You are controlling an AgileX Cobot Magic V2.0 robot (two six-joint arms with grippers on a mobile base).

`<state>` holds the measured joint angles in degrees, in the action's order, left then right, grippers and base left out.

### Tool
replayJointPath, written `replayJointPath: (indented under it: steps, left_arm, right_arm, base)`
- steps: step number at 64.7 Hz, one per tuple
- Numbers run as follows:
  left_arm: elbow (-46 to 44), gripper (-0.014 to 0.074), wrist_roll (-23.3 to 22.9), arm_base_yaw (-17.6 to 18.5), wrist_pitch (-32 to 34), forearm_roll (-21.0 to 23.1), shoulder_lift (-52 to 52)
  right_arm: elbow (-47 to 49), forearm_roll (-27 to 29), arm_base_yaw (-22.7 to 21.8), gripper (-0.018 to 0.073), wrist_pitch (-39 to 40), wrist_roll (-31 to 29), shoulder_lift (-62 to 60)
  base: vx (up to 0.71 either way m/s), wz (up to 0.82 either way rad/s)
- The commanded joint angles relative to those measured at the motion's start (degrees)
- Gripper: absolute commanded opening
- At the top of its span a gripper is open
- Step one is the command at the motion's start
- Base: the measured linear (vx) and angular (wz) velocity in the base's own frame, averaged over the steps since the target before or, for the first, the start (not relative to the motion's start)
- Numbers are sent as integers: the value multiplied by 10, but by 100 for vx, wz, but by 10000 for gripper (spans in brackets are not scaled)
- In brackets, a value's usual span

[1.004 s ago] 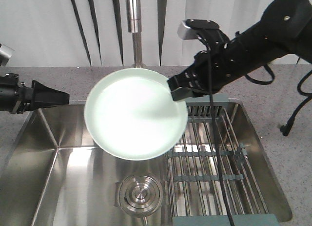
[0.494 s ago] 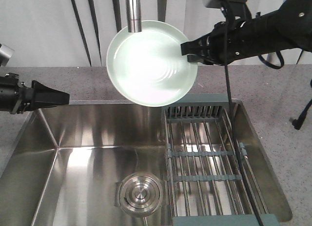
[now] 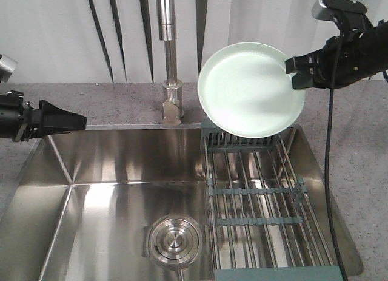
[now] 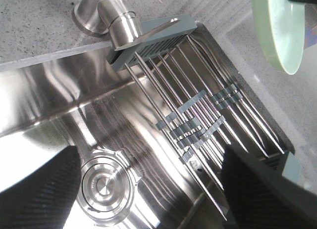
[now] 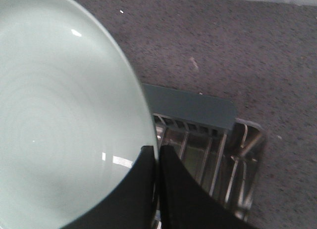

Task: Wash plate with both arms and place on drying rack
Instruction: 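Lower the plate upright into the drying rack slots with the right gripper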

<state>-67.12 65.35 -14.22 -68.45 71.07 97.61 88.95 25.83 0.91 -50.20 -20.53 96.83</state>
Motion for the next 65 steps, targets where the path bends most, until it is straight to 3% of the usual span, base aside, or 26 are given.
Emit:
replayJointPath:
  steps: [1, 21, 49, 58, 65]
  left_arm:
    - [-13, 552, 2, -2, -30, 37, -27]
    - [-13, 552, 2, -2, -30, 37, -27]
    - [-13, 552, 2, -2, -30, 37, -27]
    - [-13, 552, 2, -2, -30, 37, -27]
    - [-13, 552, 2, -2, -30, 37, -27]
  right_arm:
    - [18, -28, -8, 6, 4, 2, -25]
    - [18, -78, -6, 67, -87, 2, 20]
    - [17, -37, -6, 86, -126, -9, 93]
    - [17, -37, 12, 113, -140, -40, 111]
    - [17, -67, 39, 163, -127, -38, 116]
  base:
    - [0, 0]
    - [0, 0]
    - [0, 0]
    - [0, 0]
    - [0, 0]
